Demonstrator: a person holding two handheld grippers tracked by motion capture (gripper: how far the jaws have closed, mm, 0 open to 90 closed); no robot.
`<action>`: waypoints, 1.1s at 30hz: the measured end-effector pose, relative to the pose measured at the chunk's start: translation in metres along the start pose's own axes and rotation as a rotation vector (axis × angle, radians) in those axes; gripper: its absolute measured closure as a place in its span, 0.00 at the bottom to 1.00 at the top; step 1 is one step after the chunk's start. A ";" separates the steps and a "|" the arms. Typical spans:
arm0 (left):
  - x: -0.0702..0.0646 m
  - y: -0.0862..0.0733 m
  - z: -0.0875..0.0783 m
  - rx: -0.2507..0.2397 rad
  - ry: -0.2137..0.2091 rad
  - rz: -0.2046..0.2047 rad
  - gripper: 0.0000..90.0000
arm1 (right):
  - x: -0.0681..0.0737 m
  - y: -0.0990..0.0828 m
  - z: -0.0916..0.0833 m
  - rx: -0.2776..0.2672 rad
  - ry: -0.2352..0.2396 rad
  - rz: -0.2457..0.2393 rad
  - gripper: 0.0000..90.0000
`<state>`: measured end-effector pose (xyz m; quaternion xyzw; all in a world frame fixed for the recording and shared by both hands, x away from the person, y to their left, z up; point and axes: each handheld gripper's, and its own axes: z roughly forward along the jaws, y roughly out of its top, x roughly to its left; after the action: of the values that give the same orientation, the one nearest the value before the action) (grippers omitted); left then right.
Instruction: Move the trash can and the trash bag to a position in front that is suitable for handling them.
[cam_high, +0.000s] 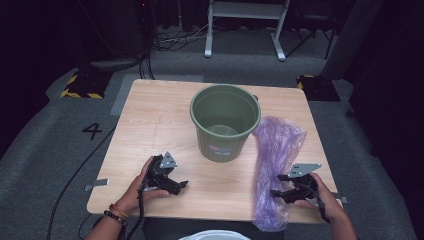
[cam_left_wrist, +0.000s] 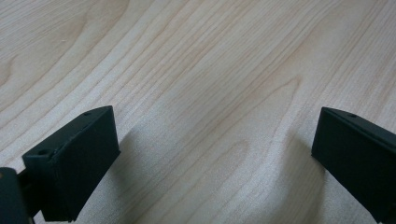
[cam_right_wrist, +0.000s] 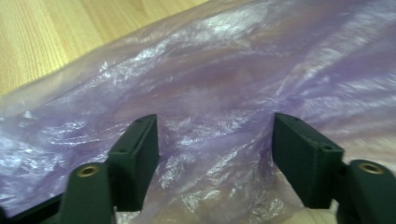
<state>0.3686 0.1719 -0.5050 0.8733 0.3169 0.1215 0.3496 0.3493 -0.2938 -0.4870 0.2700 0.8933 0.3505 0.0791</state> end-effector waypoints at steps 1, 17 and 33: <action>0.000 0.000 0.000 0.000 0.000 0.000 0.00 | 0.001 0.000 0.004 -0.009 0.023 -0.005 0.33; 0.000 0.001 0.000 0.002 -0.005 0.003 0.00 | 0.018 0.025 0.042 -0.078 -0.221 0.134 0.22; 0.000 0.000 0.000 0.002 -0.005 0.003 0.00 | 0.028 0.015 -0.019 -0.107 -0.005 -0.126 0.58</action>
<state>0.3692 0.1715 -0.5049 0.8744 0.3149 0.1197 0.3491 0.3256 -0.2809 -0.4615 0.2093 0.8883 0.3915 0.1176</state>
